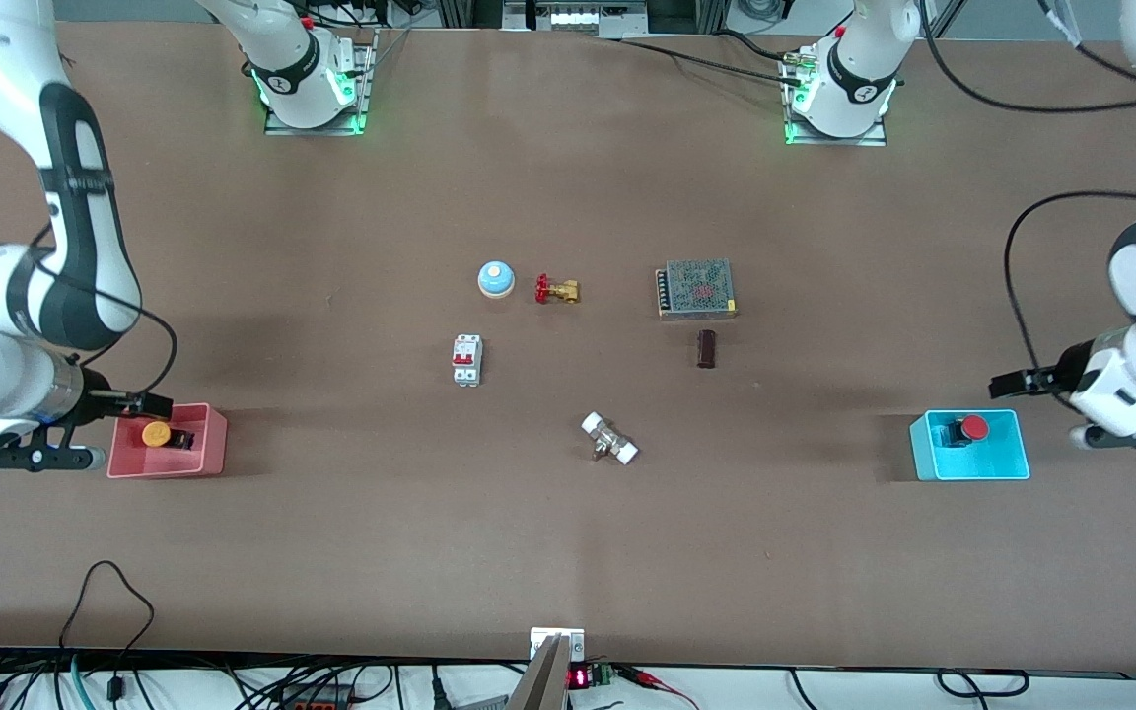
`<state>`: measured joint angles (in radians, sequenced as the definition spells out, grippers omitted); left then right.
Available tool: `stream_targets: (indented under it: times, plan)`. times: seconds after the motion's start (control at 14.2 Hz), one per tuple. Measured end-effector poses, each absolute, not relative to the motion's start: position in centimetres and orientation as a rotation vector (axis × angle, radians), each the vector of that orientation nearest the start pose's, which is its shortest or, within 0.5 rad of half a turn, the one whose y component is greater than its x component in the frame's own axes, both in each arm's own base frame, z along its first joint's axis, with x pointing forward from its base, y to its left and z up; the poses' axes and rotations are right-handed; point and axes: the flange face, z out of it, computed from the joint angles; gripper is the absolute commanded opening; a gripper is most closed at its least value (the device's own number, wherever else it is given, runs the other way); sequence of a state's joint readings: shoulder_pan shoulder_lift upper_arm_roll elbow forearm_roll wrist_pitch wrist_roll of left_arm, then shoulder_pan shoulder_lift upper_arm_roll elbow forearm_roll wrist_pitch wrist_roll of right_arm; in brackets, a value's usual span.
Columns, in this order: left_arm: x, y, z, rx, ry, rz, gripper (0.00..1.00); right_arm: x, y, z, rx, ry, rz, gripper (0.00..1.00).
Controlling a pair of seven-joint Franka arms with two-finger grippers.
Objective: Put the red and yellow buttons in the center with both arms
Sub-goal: 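Lower the right gripper onto the yellow button while the left gripper lowers onto the red, then close the right gripper on the yellow button while the left gripper grips the red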
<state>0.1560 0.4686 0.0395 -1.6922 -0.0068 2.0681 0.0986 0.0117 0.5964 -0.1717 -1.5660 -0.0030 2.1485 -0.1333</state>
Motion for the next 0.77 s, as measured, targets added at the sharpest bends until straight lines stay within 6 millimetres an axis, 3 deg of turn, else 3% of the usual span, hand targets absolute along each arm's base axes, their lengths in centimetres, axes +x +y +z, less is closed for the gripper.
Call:
stream_targets:
  times: [0.14, 0.35, 0.56, 0.77]
  plan:
    - [65.1, 12.3, 29.3, -3.135, -0.145, 0.147, 1.00, 69.5, -10.3, 27.9, -3.246, -0.021, 0.004, 1.00]
    - [65.6, 12.3, 26.7, -3.132, -0.142, 0.128, 1.00, 70.0, -10.0, 25.6, -3.252, -0.048, -0.017, 1.00]
    - [65.8, 12.4, 24.9, -3.130, -0.140, 0.105, 0.99, 70.0, -9.5, 24.5, -3.250, -0.060, -0.004, 1.00]
    - [66.0, 12.2, 24.0, -3.129, -0.135, 0.093, 0.89, 70.0, -9.5, 24.2, -3.248, -0.084, 0.005, 1.00]
